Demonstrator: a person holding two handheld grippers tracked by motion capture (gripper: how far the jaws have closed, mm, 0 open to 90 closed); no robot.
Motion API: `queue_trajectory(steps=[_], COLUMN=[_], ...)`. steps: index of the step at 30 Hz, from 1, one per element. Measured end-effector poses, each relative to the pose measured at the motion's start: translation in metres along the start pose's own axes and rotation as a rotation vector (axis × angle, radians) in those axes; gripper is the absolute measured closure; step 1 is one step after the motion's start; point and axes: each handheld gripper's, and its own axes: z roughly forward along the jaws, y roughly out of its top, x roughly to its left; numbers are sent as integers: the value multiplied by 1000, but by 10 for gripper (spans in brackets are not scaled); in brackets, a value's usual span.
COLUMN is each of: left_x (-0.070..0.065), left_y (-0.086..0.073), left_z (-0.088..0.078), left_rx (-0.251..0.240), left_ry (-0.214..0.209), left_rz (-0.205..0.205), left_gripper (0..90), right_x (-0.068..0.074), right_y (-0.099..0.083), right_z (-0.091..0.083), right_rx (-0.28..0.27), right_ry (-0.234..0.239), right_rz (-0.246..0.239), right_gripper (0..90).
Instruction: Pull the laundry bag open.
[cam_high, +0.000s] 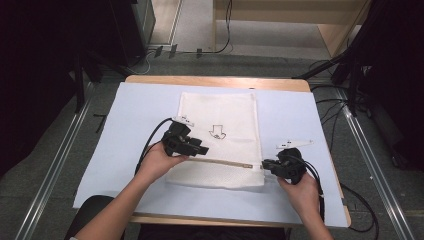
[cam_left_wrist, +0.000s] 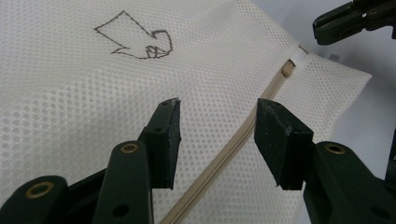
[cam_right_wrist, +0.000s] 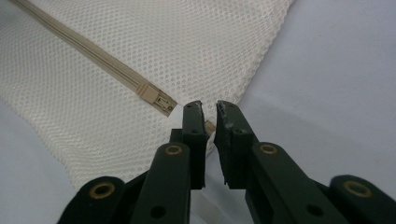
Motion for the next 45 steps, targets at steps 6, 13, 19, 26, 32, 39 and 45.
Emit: queue_trajectory(steps=[6,13,19,26,32,39,45], left_x=[-7,-15,-25,-34,-40,-50,-57], left_y=[3,6,10,17,22,28,32], left_z=[10,21,35,46,56,71,83], left_rx=[27,45,72,82,94,138,175], left_ry=[-20,-46,-64,-83,-100,-118,-105], left_rz=[15,16,28,41,39,55,66], left_gripper=[578,598,606,608,639,738,817], right_x=[2,10,8,7,7,9,8], right_y=[0,2,3,2,2,1,1], right_z=[7,15,22,27,27,27,27], right_rx=[12,33,55,67,65,61,55], right_ry=[4,26,25,36,30,23,23], right_rz=[4,-6,-8,-16,-38,-66,-85], right_gripper=[841,900,900,900,900,900,900])
